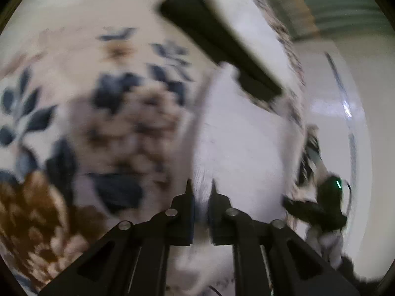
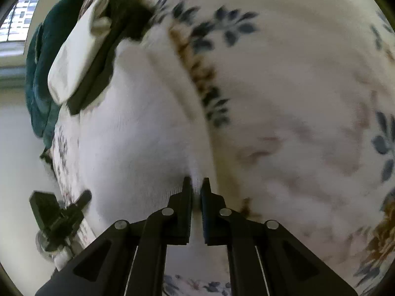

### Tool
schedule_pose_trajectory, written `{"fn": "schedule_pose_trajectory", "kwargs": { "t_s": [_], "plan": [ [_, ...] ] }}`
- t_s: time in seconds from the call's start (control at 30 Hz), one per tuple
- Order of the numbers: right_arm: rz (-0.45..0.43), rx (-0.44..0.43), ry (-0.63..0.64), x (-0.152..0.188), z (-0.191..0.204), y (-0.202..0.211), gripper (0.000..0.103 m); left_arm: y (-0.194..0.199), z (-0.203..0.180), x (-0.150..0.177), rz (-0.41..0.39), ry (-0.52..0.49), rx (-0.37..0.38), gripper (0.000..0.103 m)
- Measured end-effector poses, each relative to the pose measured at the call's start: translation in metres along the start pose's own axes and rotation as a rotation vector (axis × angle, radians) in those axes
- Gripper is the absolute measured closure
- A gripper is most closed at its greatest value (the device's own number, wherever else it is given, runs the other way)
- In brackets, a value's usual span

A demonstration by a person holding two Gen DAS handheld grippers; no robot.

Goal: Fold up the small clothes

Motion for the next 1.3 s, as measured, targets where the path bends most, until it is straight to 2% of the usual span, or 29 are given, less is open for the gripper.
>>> {"fn": "schedule_pose_trajectory", "kwargs": {
  "t_s": [0.03, 0.07, 0.1, 0.13, 0.17, 0.23, 0.33, 0.43, 0.5, 0.53, 0.57, 0.63, 0.67, 0.73, 0.9, 1.0, 1.1, 1.17, 1.27, 1.3],
  "plan": [
    [0.013, -0.025, 0.003, -0.002, 0.002, 0.001, 0.087, 0.001, -0.002, -0.002, 0.007, -0.006, 0.000, 0.077],
    [0.025, -0.048, 0.004, -0.004, 0.001, 0.004, 0.067, 0.003, -0.002, -0.004, 0.000, -0.009, -0.008, 0.056],
    [0.029, -0.071, -0.003, -0.006, 0.001, 0.005, 0.055, 0.004, 0.000, -0.004, -0.012, -0.008, 0.004, 0.045],
    [0.034, -0.118, -0.022, -0.010, -0.004, 0.008, 0.032, 0.002, 0.006, -0.006, -0.026, 0.015, 0.037, 0.035],
    [0.046, -0.153, -0.035, -0.011, -0.010, 0.007, 0.020, -0.003, 0.010, -0.007, -0.027, 0.041, 0.063, 0.035],
    [0.122, -0.242, -0.055, -0.011, -0.021, -0.010, 0.019, -0.026, 0.022, -0.008, 0.003, 0.106, 0.155, 0.035],
    [0.246, -0.384, -0.090, -0.008, -0.026, -0.040, 0.017, -0.053, 0.028, -0.010, 0.041, 0.135, 0.206, 0.035],
    [0.294, -0.431, -0.062, -0.004, -0.015, -0.063, 0.010, -0.063, 0.025, -0.019, 0.028, 0.142, 0.246, 0.034],
    [0.292, -0.458, -0.057, -0.006, -0.009, -0.068, 0.010, -0.064, 0.020, -0.022, 0.031, 0.131, 0.247, 0.035],
    [0.282, -0.466, -0.047, -0.006, -0.005, -0.069, 0.012, -0.062, 0.014, -0.023, 0.025, 0.109, 0.243, 0.049],
    [0.262, -0.469, -0.038, -0.006, -0.002, -0.068, 0.026, -0.062, 0.009, -0.024, 0.029, 0.099, 0.244, 0.075],
    [0.244, -0.473, -0.048, -0.004, -0.001, -0.063, 0.050, -0.054, -0.001, -0.029, 0.007, 0.082, 0.228, 0.075],
    [0.221, -0.469, -0.048, -0.003, -0.001, -0.056, 0.056, -0.050, -0.006, -0.029, -0.003, 0.073, 0.223, 0.076],
    [0.186, -0.457, -0.037, 0.002, 0.002, -0.042, 0.060, -0.035, -0.016, -0.031, -0.026, 0.061, 0.225, 0.076],
    [0.120, -0.472, 0.009, 0.012, 0.008, 0.017, 0.061, -0.001, -0.054, -0.035, -0.062, 0.010, 0.238, 0.076],
    [0.088, -0.495, 0.050, 0.018, 0.028, 0.058, 0.061, 0.030, -0.077, -0.047, -0.091, -0.005, 0.252, 0.076],
    [0.043, -0.512, 0.114, 0.013, 0.061, 0.097, 0.061, 0.060, -0.107, -0.075, -0.140, -0.056, 0.243, 0.076],
    [0.014, -0.523, 0.153, 0.000, 0.083, 0.119, 0.061, 0.079, -0.125, -0.107, -0.179, -0.080, 0.247, 0.076],
    [-0.038, -0.546, 0.214, -0.036, 0.135, 0.142, 0.061, 0.098, -0.142, -0.166, -0.247, -0.106, 0.251, 0.076],
    [-0.060, -0.556, 0.239, -0.056, 0.163, 0.146, 0.061, 0.106, -0.135, -0.182, -0.267, -0.117, 0.248, 0.076]
  ]
}}
Point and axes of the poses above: each gripper's, at about its wrist camera, not at the fingertips, and y roughly against the way its jaws point, z to its left, x to its underside, the point moved 4 cm from there along -y, roughly the way its jaws point, and after that the axes turned 10 degrees about -y, right-handed, at the moved point
